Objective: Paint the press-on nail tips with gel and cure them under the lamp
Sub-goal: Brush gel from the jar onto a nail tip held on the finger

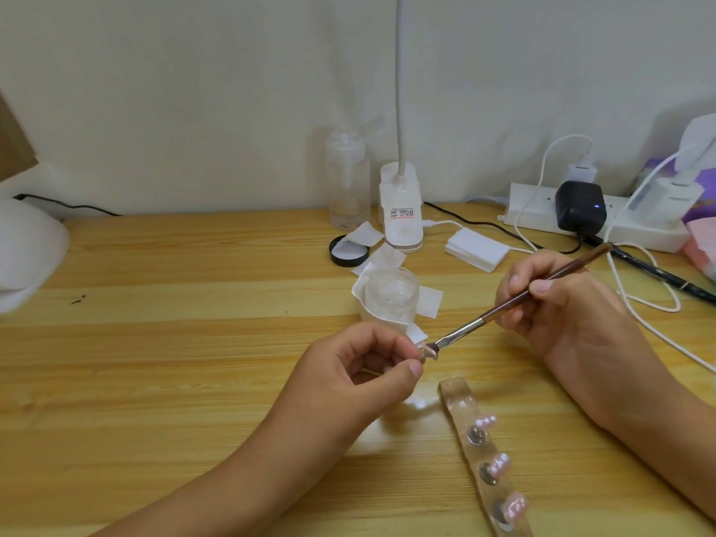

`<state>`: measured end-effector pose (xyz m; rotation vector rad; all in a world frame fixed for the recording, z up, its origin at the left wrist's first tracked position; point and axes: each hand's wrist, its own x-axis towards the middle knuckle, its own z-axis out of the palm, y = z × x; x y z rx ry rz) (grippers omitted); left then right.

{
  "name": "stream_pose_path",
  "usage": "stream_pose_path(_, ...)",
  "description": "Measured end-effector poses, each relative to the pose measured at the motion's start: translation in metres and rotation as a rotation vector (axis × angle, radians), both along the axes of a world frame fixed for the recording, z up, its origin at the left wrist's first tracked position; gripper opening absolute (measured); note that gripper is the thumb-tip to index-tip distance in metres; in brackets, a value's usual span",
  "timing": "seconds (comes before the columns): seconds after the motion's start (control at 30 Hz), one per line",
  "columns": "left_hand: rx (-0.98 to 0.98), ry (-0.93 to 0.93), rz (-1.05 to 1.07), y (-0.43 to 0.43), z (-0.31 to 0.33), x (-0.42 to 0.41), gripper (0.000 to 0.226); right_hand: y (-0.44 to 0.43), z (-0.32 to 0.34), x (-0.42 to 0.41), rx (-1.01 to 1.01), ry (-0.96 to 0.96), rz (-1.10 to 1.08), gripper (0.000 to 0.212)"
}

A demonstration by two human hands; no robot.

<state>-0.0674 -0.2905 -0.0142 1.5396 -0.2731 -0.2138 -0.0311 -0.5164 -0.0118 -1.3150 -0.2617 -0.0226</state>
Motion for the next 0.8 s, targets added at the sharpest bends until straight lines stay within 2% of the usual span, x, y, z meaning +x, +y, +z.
stream_pose_path(0.2, 0.012, -0.021, -0.015, 0.0008, 0.0013, -0.0016, 0.012, 0.0019, -0.0001, -0.0019, -0.041, 0.006, -0.059, 0.021)
stream_pose_path(0.4, 0.026, -0.031, -0.009, 0.0001, 0.0011, -0.0008, 0.014, 0.0010, 0.0059, -0.0013, 0.102, 0.061, -0.041, 0.023)
stream_pose_path(0.8, 0.045, -0.039, 0.013, -0.0004, 0.0018, -0.0020, 0.015, 0.0036, 0.0026, -0.0018, 0.004, 0.026, 0.031, 0.023)
